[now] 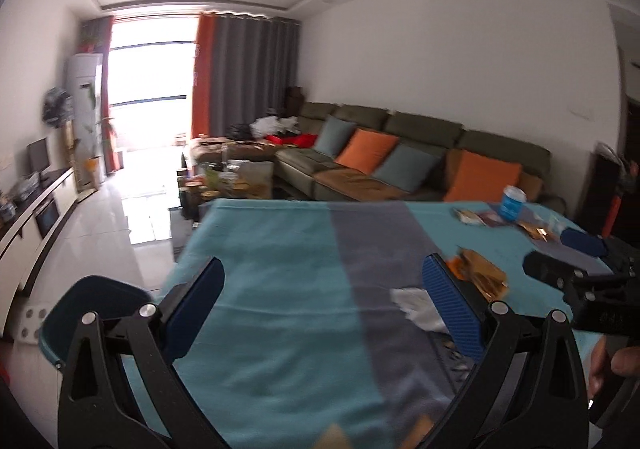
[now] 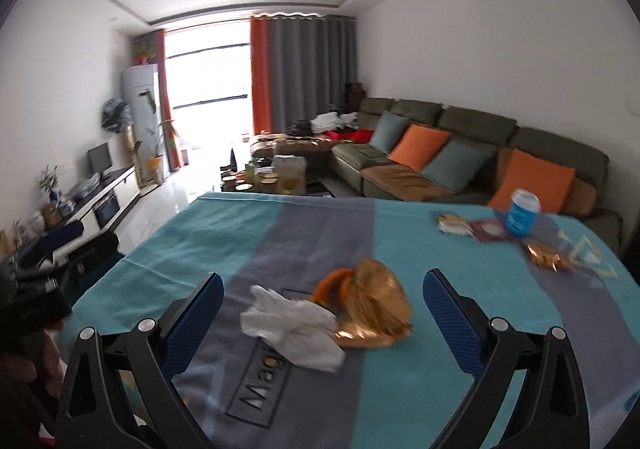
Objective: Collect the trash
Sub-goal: 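Reach the left tool toward the white tissue while the right tool approaches the gold wrapper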
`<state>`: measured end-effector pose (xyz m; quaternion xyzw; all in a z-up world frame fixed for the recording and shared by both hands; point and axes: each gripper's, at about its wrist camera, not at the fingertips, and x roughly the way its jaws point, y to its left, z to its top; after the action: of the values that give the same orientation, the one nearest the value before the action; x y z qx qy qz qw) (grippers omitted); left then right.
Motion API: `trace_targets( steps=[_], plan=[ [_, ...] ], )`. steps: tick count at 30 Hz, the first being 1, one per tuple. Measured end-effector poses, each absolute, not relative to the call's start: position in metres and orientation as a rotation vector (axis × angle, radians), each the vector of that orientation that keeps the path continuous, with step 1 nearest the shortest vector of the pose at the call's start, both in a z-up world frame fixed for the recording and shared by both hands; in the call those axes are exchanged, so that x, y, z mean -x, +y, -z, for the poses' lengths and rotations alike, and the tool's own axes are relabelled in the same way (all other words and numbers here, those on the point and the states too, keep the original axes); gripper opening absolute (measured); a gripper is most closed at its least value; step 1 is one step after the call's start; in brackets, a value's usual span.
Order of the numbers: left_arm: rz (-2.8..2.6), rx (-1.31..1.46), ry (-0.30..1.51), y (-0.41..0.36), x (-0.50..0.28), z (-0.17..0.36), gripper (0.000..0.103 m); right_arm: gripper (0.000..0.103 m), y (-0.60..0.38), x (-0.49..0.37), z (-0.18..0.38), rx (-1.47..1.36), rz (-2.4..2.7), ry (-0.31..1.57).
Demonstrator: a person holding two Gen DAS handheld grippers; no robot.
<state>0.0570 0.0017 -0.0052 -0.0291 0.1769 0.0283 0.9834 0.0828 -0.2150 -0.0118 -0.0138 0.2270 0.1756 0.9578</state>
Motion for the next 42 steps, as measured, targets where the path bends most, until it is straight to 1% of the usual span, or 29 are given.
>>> trace_targets(
  steps=[7, 18, 25, 42],
  plan=[
    [0.024, 0.020, 0.373, -0.031, -0.062, 0.014, 0.098, 0.096, -0.236, -0.075, 0.019, -0.002, -0.302, 0.481],
    [0.085, 0.020, 0.395, -0.033, -0.066, 0.020, 0.098, 0.096, -0.247, -0.080, 0.020, -0.030, -0.253, 0.510],
    [0.098, 0.024, 0.423, -0.033, -0.079, 0.027, 0.098, 0.096, -0.243, -0.103, 0.032, -0.051, -0.261, 0.570],
    [0.178, 0.041, 0.564, -0.046, -0.138, 0.060, 0.098, 0.096, -0.232, -0.181, 0.073, -0.073, -0.272, 0.770]
  ],
)
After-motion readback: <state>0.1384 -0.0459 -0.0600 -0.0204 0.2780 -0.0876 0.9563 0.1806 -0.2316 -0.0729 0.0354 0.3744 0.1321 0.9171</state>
